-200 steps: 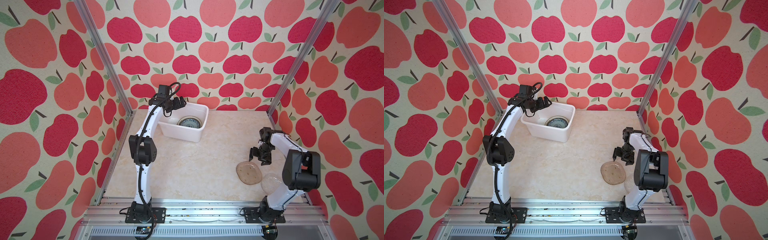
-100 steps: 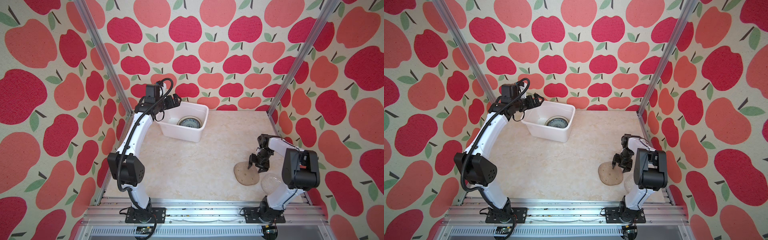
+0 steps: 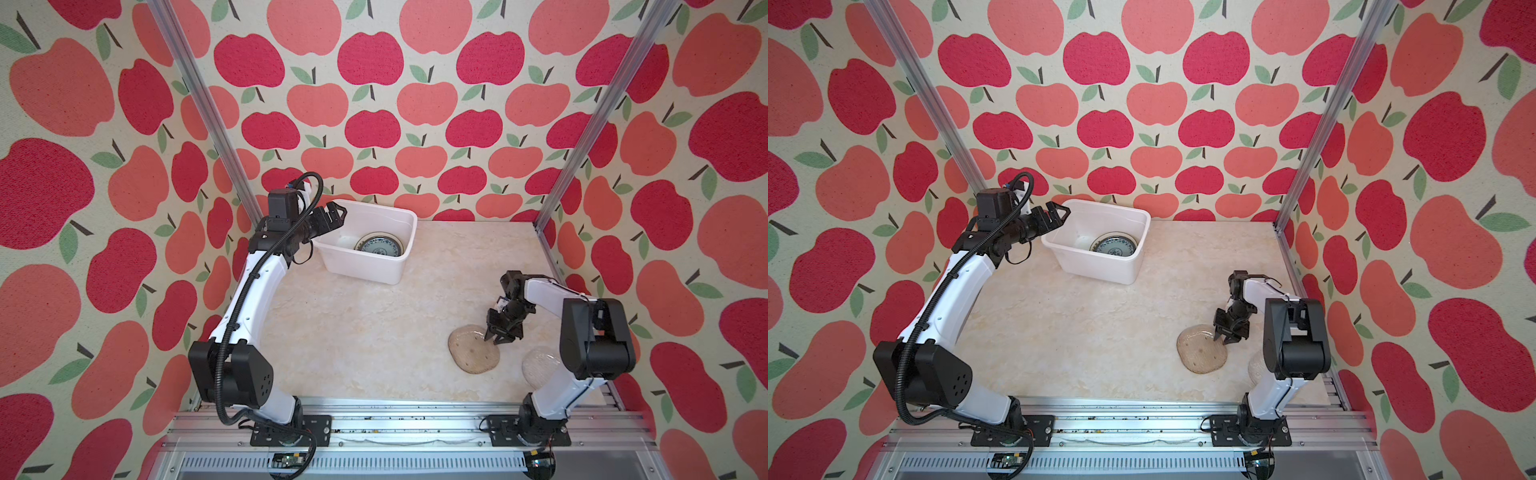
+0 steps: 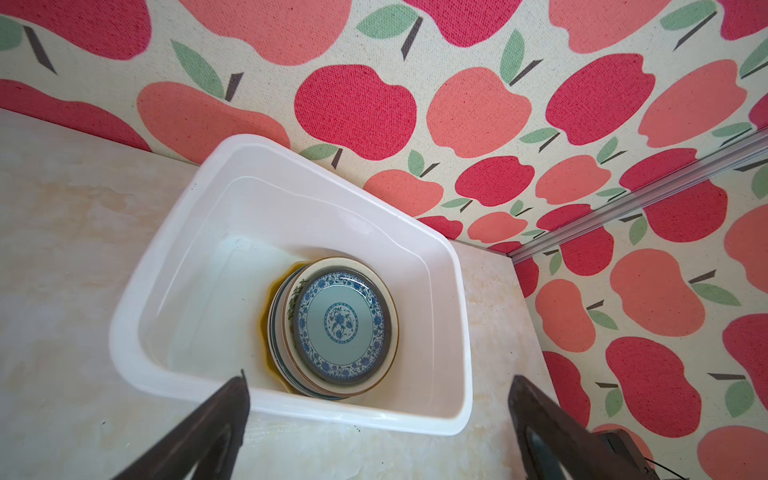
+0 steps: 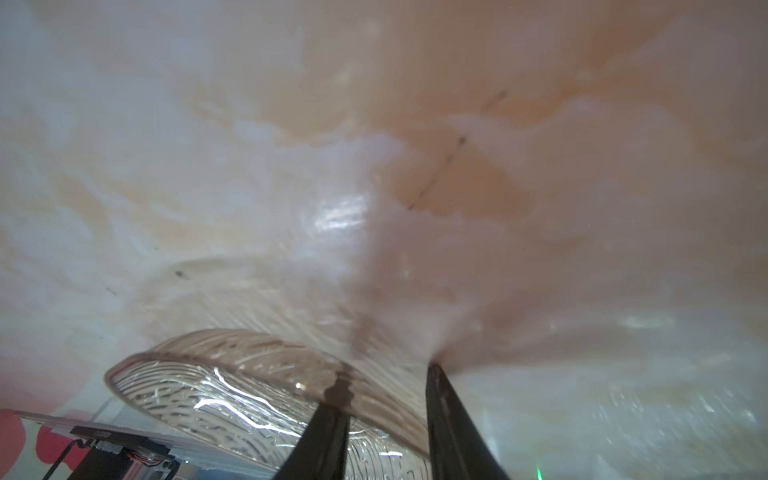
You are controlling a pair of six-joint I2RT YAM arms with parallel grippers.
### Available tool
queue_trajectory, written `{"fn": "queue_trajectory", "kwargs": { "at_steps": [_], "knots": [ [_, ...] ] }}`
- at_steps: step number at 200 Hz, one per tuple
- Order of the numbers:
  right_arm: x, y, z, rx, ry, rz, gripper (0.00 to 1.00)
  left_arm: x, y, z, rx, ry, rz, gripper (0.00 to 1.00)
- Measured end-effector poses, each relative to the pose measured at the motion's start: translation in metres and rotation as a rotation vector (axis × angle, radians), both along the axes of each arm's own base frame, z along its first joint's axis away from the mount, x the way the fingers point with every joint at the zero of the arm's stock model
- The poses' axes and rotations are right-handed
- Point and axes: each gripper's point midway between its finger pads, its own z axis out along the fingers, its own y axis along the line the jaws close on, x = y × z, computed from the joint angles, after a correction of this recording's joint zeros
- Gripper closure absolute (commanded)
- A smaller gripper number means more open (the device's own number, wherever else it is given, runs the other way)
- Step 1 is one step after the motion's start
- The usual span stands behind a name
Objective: Place the plates into the plastic bin on the countertop
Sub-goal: 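Grip the pink glass plate rim with right gripper while left withdraws from bin, then lift the pink plate upright with right gripper while left gripper reaches toward it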
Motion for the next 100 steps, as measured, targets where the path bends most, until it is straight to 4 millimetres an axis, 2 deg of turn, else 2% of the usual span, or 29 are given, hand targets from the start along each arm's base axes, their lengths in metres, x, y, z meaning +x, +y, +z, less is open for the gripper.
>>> {"fn": "queue_trajectory", "kwargs": {
  "at_steps": [21, 53, 100],
  "knots": [
    [-0.004, 0.01, -0.001, 0.014, 0.007, 0.01, 0.79, -0.014, 0.009, 0.013, -0.009, -0.03, 0.013, 0.01],
    [-0.012, 0.022, -0.001, 0.039, 0.016, 0.029, 0.86, -0.031, 0.007, 0.024, -0.018, -0.058, -0.001, 0.01],
    [-0.012, 0.029, 0.005, 0.066, -0.019, 0.03, 0.93, -0.045, 0.003, 0.008, -0.058, -0.01, -0.011, 0.01]
  ]
}}
